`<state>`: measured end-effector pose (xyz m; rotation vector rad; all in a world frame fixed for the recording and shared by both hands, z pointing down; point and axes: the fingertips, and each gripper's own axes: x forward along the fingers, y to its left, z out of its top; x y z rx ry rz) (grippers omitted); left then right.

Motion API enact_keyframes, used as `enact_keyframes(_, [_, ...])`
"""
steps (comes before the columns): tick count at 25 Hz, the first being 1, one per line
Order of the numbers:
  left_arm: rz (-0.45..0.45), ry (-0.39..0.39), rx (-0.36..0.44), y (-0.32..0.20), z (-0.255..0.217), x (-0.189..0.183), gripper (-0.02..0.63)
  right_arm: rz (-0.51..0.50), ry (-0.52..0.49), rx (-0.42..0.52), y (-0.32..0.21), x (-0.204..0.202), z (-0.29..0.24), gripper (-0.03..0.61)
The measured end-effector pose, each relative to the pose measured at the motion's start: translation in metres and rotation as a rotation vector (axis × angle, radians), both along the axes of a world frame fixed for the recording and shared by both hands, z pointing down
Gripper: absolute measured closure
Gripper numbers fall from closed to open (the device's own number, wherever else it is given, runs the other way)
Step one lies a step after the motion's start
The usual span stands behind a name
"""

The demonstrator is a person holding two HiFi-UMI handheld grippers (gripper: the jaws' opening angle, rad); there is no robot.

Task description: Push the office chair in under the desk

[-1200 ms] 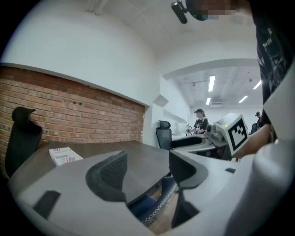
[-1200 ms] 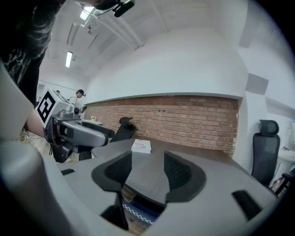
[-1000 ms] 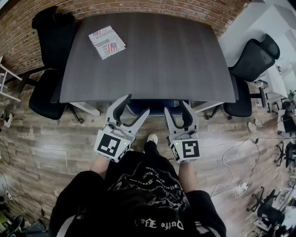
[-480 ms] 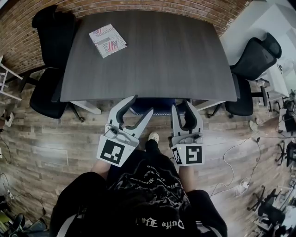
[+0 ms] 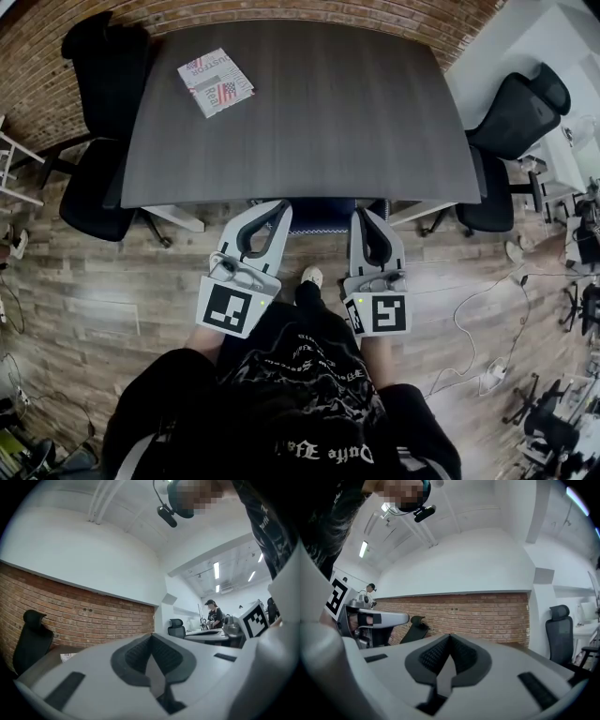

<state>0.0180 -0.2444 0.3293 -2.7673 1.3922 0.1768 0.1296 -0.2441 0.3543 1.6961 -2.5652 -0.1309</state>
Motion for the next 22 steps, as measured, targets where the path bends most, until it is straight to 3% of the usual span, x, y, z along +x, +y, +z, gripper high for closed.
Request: enact_keyframes(22, [-0.018, -0.007, -0.002, -0.0015, 0.0012, 0.0013, 0.607, 0.0, -0.007, 0.011, -0.0026, 0.0024, -0.0014, 0.575])
